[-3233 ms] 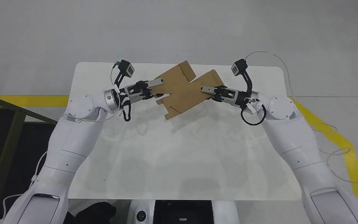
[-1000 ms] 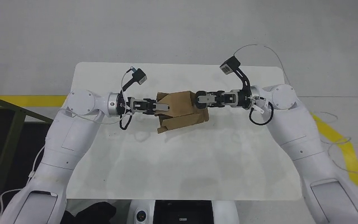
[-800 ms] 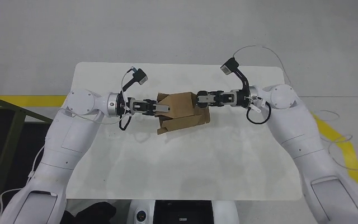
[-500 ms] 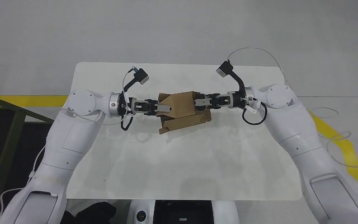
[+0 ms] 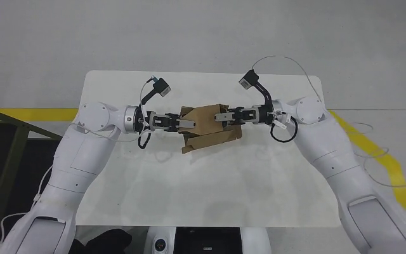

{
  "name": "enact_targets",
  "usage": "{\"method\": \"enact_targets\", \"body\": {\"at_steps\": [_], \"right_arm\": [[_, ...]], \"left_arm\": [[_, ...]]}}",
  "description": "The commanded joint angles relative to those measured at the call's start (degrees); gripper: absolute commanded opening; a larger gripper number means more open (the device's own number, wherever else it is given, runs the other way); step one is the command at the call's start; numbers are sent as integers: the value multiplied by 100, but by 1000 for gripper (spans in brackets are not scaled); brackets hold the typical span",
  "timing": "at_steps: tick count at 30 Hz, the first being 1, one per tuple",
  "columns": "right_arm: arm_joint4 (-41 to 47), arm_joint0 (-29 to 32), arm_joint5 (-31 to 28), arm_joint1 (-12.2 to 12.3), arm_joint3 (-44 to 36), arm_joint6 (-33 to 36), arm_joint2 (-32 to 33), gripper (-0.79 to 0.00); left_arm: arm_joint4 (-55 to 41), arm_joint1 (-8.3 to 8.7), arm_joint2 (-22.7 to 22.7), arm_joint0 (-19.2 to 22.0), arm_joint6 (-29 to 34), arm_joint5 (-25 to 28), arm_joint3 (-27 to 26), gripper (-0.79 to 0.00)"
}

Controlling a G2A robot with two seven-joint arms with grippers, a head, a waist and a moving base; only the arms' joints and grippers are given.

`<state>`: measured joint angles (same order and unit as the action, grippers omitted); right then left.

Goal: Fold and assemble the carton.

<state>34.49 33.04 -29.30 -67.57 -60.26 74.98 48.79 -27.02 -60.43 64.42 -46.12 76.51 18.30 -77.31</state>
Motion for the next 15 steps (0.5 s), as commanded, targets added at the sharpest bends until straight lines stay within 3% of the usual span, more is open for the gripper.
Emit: {"method": "enact_targets", "body": {"at_steps": [1, 8, 15], "right_arm": [[72, 2, 34, -8, -22, 34, -27, -456], [481, 32, 62, -40, -48, 63, -44, -499], [250, -61, 136, -46, -16, 136, -133, -514]], "left_arm": [[-2, 1, 4, 2, -26, 3, 11, -785], [-44, 4, 2, 0, -32, -17, 58, -785], [-84, 6, -30, -5, 26, -59, 67, -785]]}}
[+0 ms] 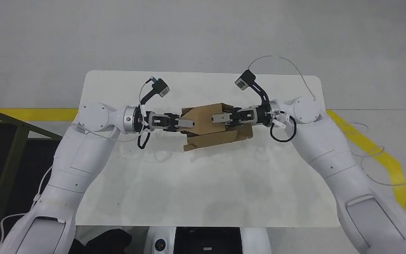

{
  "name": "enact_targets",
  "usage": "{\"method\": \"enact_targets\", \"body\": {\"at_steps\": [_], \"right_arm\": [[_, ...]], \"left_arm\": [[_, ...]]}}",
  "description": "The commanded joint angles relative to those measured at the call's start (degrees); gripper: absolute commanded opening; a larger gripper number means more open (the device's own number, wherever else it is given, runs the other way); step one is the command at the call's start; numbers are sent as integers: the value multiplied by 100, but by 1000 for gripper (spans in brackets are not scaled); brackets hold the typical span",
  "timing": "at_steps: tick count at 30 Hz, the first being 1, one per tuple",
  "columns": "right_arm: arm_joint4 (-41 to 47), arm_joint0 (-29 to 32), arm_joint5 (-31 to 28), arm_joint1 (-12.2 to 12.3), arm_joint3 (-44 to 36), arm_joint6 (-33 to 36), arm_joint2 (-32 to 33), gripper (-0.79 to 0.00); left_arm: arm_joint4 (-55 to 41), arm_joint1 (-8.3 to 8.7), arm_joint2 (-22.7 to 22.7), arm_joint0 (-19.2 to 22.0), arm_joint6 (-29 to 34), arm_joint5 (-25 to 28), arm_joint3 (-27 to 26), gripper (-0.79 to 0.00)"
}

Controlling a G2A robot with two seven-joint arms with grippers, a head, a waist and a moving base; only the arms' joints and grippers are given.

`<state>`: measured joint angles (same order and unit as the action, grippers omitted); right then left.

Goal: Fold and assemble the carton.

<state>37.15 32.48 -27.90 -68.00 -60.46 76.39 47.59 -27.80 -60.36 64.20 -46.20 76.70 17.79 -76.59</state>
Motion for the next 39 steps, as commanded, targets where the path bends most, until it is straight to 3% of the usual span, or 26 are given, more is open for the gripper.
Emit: {"method": "enact_targets", "body": {"at_steps": [1, 5, 9, 15, 16, 17, 18, 19, 39], "right_arm": [[-7, -9, -13, -10, 4, -12, -29, -523], [-55, -55, 8, -34, 6, 8, -119, -665], [-28, -73, 2, -47, 19, 3, -165, -751], [-1, -88, 25, -43, 44, 26, -186, -785], [0, -91, 25, -42, 45, 26, -188, -785], [2, -92, 25, -41, 46, 25, -190, -785], [3, -93, 24, -40, 46, 25, -193, -785], [-10, -98, 18, -38, 47, 19, -195, -785], [-363, -158, -208, -48, 205, -208, -275, -785]], "left_arm": [[-19, -3, -18, 5, 15, -10, -9, -785], [-25, -9, -59, 19, 41, -23, -10, -785], [-23, -12, -89, 28, 69, -30, 8, -785], [-13, -6, -99, 32, 116, -33, 36, -770], [-17, -6, -100, 33, 125, -32, 37, -634], [-28, -5, -100, 33, 126, -26, 38, -440], [-37, -5, -96, 32, 115, -14, 38, -74], [-63, -6, -93, 28, 116, 1, 25, 0], [-982, 42, 269, -270, 39, -293, -480, 0]]}}
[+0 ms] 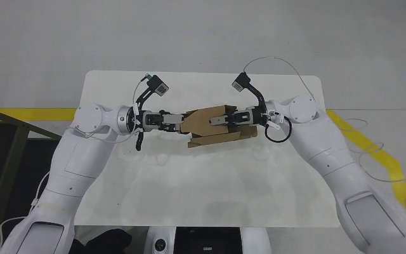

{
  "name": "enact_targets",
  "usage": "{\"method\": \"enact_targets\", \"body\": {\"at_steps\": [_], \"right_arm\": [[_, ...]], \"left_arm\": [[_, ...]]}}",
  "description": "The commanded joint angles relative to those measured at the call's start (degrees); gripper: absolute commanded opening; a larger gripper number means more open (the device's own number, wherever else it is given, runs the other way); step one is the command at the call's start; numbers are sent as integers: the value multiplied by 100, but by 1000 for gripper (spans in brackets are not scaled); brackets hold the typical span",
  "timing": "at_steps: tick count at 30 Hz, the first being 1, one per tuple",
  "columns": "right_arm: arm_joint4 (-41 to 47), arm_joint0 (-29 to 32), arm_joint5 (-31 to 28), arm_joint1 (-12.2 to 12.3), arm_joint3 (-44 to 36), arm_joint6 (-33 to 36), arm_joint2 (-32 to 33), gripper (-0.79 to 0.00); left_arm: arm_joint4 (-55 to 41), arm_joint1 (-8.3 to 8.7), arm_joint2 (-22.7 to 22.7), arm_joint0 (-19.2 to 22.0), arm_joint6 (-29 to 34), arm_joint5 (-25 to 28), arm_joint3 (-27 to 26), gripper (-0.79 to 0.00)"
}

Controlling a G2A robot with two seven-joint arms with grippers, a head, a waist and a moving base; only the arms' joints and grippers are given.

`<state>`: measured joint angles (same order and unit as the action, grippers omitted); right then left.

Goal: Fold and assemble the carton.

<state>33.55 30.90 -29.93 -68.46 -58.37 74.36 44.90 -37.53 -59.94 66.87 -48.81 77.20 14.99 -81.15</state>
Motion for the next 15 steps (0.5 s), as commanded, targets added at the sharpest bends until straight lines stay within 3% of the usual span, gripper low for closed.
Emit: {"method": "enact_targets", "body": {"at_steps": [1, 15], "right_arm": [[-10, -2, -9, -8, -5, -9, -15, -785], [-37, 4, -49, -121, -34, -50, -139, -785]], "left_arm": [[5, -2, -9, -19, -30, -29, -60, 0], [15, -82, -269, 27, -262, -46, -277, 0]]}}
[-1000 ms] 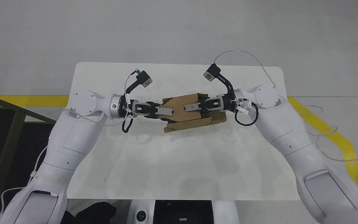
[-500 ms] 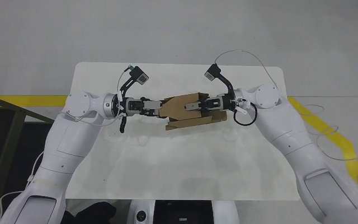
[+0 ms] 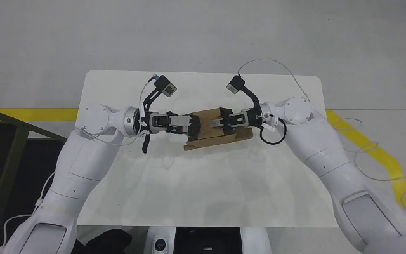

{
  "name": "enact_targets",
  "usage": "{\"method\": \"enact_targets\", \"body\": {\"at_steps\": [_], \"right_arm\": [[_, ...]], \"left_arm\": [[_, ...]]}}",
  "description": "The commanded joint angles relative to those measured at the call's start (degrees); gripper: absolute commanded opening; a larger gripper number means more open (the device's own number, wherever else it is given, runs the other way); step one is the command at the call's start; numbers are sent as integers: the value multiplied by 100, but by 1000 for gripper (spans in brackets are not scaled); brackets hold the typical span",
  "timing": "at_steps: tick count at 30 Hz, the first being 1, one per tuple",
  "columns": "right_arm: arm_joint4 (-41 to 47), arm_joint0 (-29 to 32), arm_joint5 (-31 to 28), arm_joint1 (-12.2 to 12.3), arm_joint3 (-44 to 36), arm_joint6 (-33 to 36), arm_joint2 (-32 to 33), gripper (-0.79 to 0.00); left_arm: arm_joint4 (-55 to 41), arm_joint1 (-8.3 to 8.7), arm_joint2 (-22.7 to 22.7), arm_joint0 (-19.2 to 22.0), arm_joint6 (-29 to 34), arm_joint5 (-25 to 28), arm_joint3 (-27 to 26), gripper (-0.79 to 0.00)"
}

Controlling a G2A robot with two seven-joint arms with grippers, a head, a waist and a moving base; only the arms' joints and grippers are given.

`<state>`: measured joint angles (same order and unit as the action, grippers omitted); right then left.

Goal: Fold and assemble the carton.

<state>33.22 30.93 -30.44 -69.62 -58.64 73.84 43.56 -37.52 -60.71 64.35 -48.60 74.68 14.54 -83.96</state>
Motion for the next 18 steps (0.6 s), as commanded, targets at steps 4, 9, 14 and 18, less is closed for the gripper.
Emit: {"method": "enact_targets", "body": {"at_steps": [4, 9, 14, 18], "right_arm": [[-8, -2, 11, -31, -16, 11, -9, -785], [-5, -4, 28, -57, -22, 28, 7, -785], [-5, 8, 46, -73, -28, 45, 47, -785], [-33, 30, 61, -73, -51, 60, 93, -785]], "left_arm": [[113, -26, -94, 60, -54, 4, 43, 0], [206, -45, -157, 109, -99, -29, 72, 0], [343, -51, -197, 148, -103, -111, 93, 0], [272, -56, -191, 174, -70, -179, 145, 0]]}}
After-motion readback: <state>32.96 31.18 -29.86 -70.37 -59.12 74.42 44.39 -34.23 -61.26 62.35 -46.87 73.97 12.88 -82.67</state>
